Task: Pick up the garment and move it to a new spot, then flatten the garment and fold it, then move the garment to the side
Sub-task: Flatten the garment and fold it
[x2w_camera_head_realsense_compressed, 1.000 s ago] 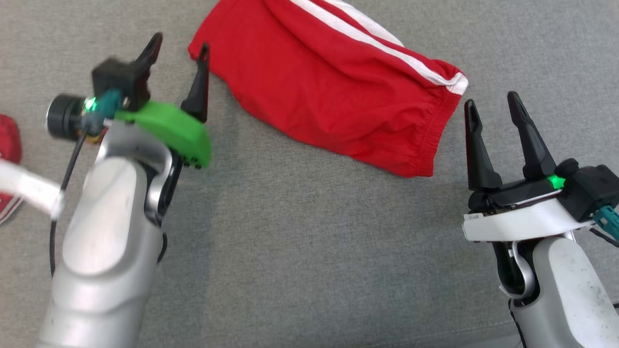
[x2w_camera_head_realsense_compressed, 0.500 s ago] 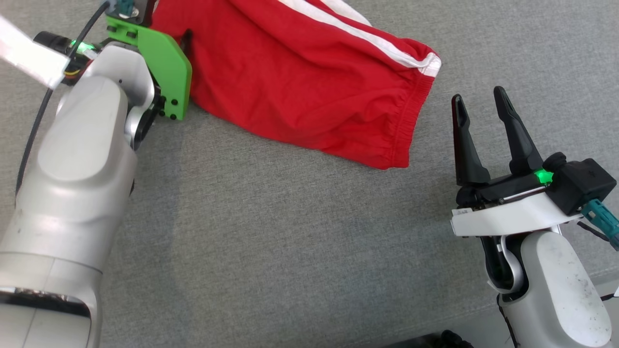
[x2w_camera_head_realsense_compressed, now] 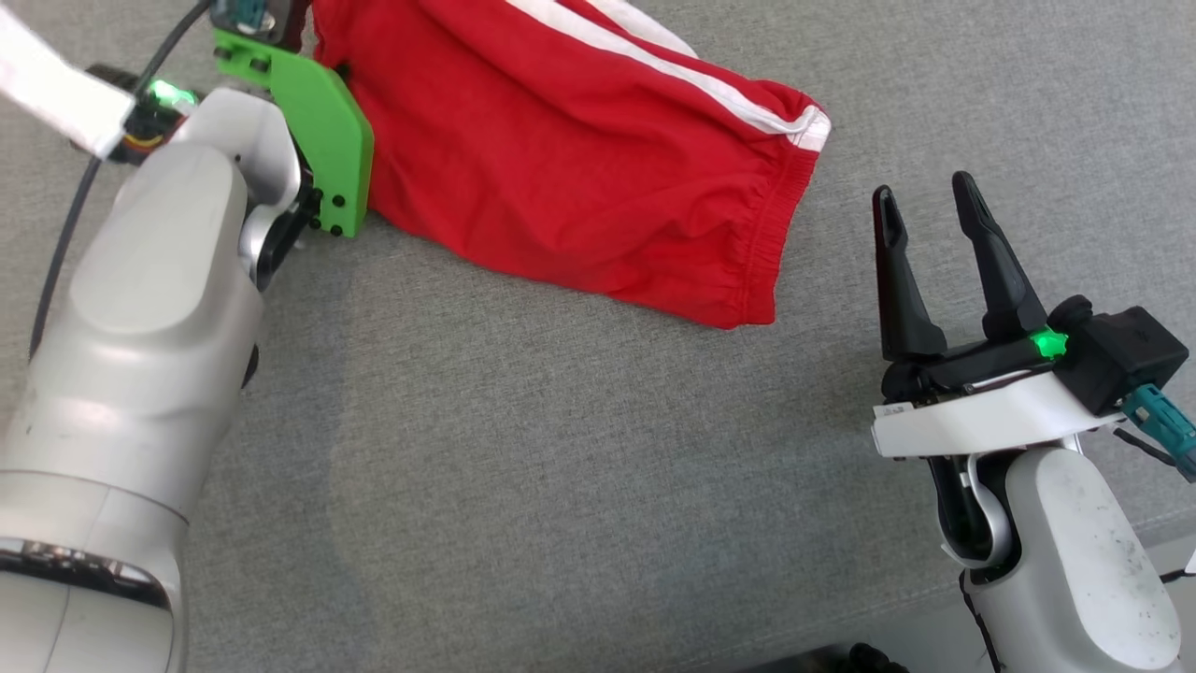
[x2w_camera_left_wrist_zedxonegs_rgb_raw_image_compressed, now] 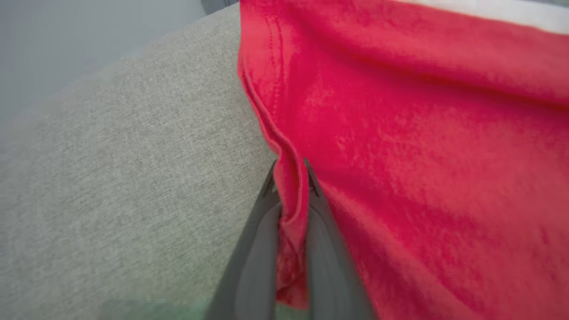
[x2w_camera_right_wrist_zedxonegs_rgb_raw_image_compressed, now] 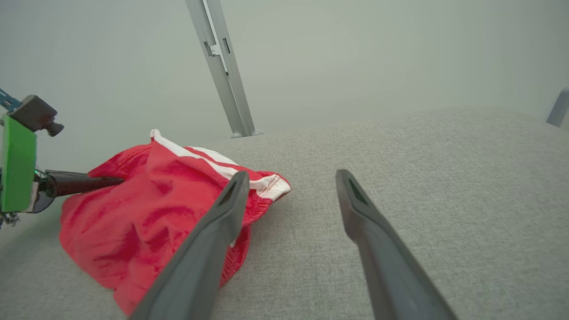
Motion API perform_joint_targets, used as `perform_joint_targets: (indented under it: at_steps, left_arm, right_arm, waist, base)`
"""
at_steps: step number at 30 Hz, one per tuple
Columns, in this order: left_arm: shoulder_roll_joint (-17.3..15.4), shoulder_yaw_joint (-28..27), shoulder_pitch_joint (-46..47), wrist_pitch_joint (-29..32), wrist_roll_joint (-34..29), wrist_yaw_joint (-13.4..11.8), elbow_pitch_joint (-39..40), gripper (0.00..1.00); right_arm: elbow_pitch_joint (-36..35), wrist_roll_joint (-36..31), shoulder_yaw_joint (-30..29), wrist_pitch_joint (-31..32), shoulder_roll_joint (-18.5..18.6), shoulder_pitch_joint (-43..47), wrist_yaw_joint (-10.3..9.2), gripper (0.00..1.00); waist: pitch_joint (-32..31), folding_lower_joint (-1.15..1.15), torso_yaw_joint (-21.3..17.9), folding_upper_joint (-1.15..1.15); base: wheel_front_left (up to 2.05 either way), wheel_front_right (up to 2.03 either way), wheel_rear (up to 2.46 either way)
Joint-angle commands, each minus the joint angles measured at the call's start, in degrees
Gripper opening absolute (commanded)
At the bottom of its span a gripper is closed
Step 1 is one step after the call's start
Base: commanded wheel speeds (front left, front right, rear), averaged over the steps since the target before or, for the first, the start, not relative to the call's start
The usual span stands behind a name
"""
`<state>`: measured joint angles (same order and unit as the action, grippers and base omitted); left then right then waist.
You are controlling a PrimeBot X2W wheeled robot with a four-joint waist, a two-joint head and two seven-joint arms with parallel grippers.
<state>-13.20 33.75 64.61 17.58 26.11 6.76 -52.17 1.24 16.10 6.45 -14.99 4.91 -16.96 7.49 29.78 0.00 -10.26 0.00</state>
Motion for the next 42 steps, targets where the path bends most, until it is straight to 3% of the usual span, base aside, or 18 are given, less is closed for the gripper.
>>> perform_joint_targets:
  at_steps: [1,11,24,26,28,29,33,42]
  left_arm:
    - [-0.57,-0.51,-2.92,-1.63,0.55,-0.97,-1.02,0.00]
    - [-0.56,-4.16,-18.72,-14.20,4.75,-4.86,4.73,0.00]
    - [-3.74,-7.52,-41.26,-14.11,9.40,-13.49,27.93,0.00]
    - [-4.09,-7.57,-43.11,-14.02,9.22,-14.83,30.95,1.00]
    - [-3.62,-8.00,-45.41,-16.09,8.78,-16.62,35.12,1.00]
    - [-3.58,-8.93,-46.75,-21.43,6.78,-18.67,38.46,1.00]
    - [-3.79,-10.68,-48.31,-28.76,4.89,-20.20,41.96,1.00]
    - [-5.88,-13.48,-53.11,-32.36,1.69,-22.00,49.47,1.00]
  right_arm:
    - [0.12,-0.17,-0.31,-0.20,0.32,0.74,0.01,1.00]
    - [-0.49,-1.16,-1.71,0.32,0.86,4.48,0.01,1.00]
    - [-2.48,-1.79,-2.13,3.48,1.41,9.23,0.01,1.00]
    - [-3.03,-1.93,-2.27,4.04,1.48,9.81,0.01,1.00]
    - [-3.92,-2.30,-2.29,5.01,1.62,10.50,0.01,1.00]
    - [-4.83,-2.84,-2.71,5.80,1.55,10.94,0.01,1.00]
    - [-6.30,-3.45,-3.14,7.11,1.40,11.07,0.01,1.00]
    - [-8.36,-3.95,-3.83,9.29,1.49,12.42,0.01,1.00]
  waist:
    - [-0.84,0.00,0.67,0.00]
    - [-5.89,0.00,4.52,0.00]
    - [-12.15,0.00,6.72,0.00]
    - [-12.71,0.00,6.88,0.00]
    - [-13.50,0.00,6.97,0.00]
    - [-14.06,0.00,7.12,0.00]
    - [-14.95,0.00,7.41,0.00]
    - [-16.52,0.00,8.11,0.00]
  base:
    - [0.00,0.00,0.00]
    - [0.00,0.00,0.00]
    - [0.00,0.00,0.00]
    - [0.00,0.00,0.00]
    - [0.00,0.00,0.00]
    - [0.00,0.00,0.00]
    - [0.00,0.00,0.00]
    - [0.00,0.00,0.00]
